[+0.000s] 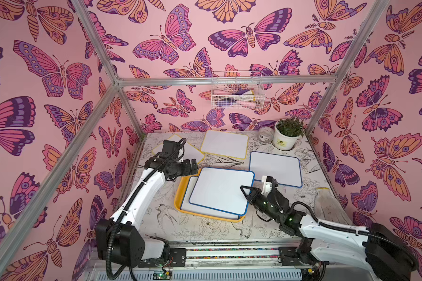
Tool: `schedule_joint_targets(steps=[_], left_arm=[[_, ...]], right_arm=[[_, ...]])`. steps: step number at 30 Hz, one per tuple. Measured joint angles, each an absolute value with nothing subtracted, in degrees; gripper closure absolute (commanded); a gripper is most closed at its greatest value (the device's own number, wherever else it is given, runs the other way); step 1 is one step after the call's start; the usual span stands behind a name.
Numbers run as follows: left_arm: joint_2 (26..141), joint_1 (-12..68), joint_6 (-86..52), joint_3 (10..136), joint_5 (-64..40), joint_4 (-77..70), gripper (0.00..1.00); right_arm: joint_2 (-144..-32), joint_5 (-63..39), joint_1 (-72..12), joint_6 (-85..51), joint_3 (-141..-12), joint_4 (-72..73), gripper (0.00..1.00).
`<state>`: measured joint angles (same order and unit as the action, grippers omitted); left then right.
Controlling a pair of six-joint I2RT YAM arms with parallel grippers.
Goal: Put the whiteboard into the storage box
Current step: Place the whiteboard in the storage box.
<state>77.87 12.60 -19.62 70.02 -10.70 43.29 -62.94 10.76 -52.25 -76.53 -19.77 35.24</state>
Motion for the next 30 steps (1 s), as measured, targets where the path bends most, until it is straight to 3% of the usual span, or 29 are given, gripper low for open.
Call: schedule_joint_targets(steps=[24,26,30], left_arm=[[77.6,12.0,-20.0,69.4,-11.2,43.1,0.0],[77.6,12.0,-20.0,69.4,-11.2,43.1,0.0],[77.6,11.9,-20.0,69.4,-11.2,43.1,0.0]], right_arm=[[-78.6,10.1,-54.9,-79.2,-24.3,42.5,1.0],[-79.4,10.0,-54.9,-79.7,-24.7,42.7,0.94],[-79.8,10.0,-54.9,-80.7,-25.2,42.9,0.69]])
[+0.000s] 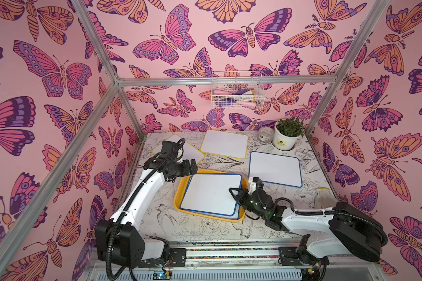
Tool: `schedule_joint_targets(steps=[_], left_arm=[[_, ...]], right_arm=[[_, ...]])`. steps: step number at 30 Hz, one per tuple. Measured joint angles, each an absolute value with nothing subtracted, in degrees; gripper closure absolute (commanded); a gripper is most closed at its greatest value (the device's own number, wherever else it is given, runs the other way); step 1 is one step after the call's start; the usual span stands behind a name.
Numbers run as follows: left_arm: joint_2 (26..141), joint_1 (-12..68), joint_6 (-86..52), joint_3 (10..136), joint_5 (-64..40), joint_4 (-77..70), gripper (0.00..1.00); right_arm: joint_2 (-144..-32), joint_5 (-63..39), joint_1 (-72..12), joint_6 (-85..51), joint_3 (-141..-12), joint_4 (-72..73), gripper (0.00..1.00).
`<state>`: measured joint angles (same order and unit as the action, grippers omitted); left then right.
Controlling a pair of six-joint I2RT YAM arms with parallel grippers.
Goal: Put the whiteboard into the storage box
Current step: Place the whiteboard in the storage box.
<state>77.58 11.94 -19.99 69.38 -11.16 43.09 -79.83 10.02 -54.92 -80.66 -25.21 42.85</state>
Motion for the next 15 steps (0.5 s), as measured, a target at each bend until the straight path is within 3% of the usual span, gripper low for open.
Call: schedule_joint_targets(steps=[9,15], left_arm=[[77.6,11.4,-20.0,69.3,-11.1,43.1,0.0],[77.6,11.3,-20.0,69.0,-10.9,43.1,0.0]], right_arm=[[-77.0,10.6,-54.9,-81.0,-26.0,37.2,0.3],[-73.6,10.3,-54.5,-79.0,-30.8,23.6,0.09]])
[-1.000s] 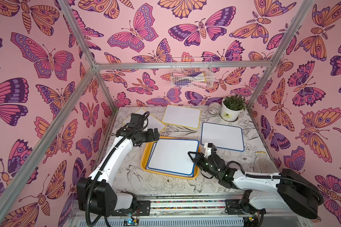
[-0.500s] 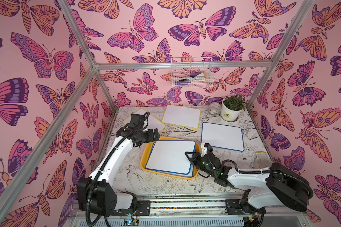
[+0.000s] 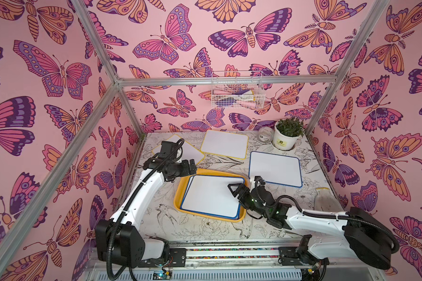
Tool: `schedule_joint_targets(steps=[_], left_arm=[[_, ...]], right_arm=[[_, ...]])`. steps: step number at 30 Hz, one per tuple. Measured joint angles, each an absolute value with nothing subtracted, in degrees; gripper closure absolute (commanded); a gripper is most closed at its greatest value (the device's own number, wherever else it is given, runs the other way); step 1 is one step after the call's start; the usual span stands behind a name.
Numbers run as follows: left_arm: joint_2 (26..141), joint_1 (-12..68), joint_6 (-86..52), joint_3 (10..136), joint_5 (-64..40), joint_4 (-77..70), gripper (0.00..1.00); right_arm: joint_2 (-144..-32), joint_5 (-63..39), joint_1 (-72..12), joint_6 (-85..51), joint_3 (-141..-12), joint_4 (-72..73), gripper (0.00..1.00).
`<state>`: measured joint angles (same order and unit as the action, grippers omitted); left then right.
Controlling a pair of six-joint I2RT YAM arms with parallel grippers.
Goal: Put the whiteboard into the storage box
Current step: Place the whiteboard in the storage box, then move the storage box to the corner of the board.
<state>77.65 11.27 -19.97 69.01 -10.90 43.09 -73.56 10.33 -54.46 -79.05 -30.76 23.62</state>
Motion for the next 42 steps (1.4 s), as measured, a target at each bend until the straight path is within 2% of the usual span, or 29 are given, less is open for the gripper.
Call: schedule_joint_targets(steps=[4,10,16,22,25,31,37,42], left_arm=[[78.2,11.3,-20.0,69.0,-10.7,43.1,0.0],[79.8,11.3,-19.9,69.0,-9.6,43.4,0.0],[81.6,11.3,-19.9,69.0,-8.8,43.8,0.0],[83.9,11.3,-19.9,69.0,-7.7,44.5,0.02],[86.0,11.3,-19.8,69.1,-7.5,45.0,0.03],[87.9,11.3,-19.7,69.1,-6.7,45.5,0.03],[87.9,11.3,-19.5,69.1,-6.0,45.5,0.03],[87.9,11.3,-19.5,69.1,-6.0,45.6,0.03]], right_arm=[[-72.4,9.4,-53.5,-76.8,-34.9,14.7,0.03],[-70.6,9.2,-52.1,-73.8,-35.9,2.3,0.0],[-67.2,11.9,-51.0,-66.4,-42.6,-12.4,0.0],[-65.6,16.0,-50.4,-58.0,-47.5,-21.1,0.07],[-65.7,16.2,-49.3,-55.1,-46.9,-23.0,0.16],[-69.5,14.8,-46.5,-51.6,-46.1,-23.2,0.44],[-77.8,12.0,-46.5,-49.9,-46.4,-21.6,0.51],[-84.8,9.8,-46.5,-49.3,-48.3,-20.6,0.68]])
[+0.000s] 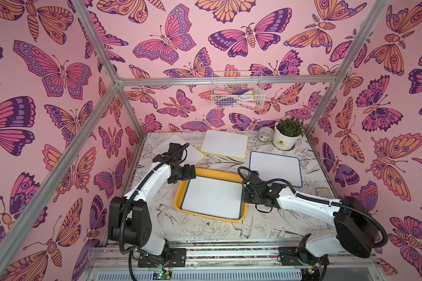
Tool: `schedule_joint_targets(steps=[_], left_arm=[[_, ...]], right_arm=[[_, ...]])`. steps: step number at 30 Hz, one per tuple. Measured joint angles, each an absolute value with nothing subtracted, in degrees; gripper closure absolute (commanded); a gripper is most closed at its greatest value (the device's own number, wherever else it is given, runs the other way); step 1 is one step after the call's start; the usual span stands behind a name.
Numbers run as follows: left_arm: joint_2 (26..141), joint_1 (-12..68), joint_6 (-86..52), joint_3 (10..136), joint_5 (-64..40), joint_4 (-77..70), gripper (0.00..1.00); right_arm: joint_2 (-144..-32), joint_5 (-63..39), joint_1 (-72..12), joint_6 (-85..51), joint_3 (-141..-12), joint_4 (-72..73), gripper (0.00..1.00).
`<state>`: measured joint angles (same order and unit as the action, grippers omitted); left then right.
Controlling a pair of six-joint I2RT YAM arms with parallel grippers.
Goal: Put the whiteboard into the storage box
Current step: Move the storage box to the corner of the board.
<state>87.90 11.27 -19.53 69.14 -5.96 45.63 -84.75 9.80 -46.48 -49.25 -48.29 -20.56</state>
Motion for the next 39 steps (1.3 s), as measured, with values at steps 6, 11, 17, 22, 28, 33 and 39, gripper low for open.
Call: schedule_joint_targets(steps=[6,11,17,22,28,33,39], left_arm=[[87.9,11.3,-19.5,69.1,-6.0,45.7,0.03],[87.9,11.3,-19.6,69.1,-5.9,45.8,0.03],[87.8,11.3,-19.6,69.1,-5.7,45.9,0.03],[87.4,11.3,-19.6,69.2,-5.1,46.0,0.03],[86.4,11.3,-19.6,69.2,-4.6,46.0,0.03],[86.0,11.2,-19.6,69.2,-4.2,46.0,0.03],[85.7,10.8,-19.6,69.2,-3.4,46.1,0.03]], right_arm=[[-86.2,9.0,-46.5,-49.8,-48.4,-19.5,0.92],[-85.0,8.9,-46.0,-50.5,-47.0,-19.1,1.0],[-81.3,9.0,-46.4,-50.7,-44.0,-19.9,1.0],[-80.1,10.5,-49.3,-51.7,-43.6,-21.1,1.0],[-82.9,11.6,-54.3,-53.7,-46.4,-22.0,1.0],[-90.2,12.3,-58.2,-55.4,-53.5,-22.5,1.0],[-101.4,12.1,-62.3,-59.2,-65.0,-21.6,0.98]])
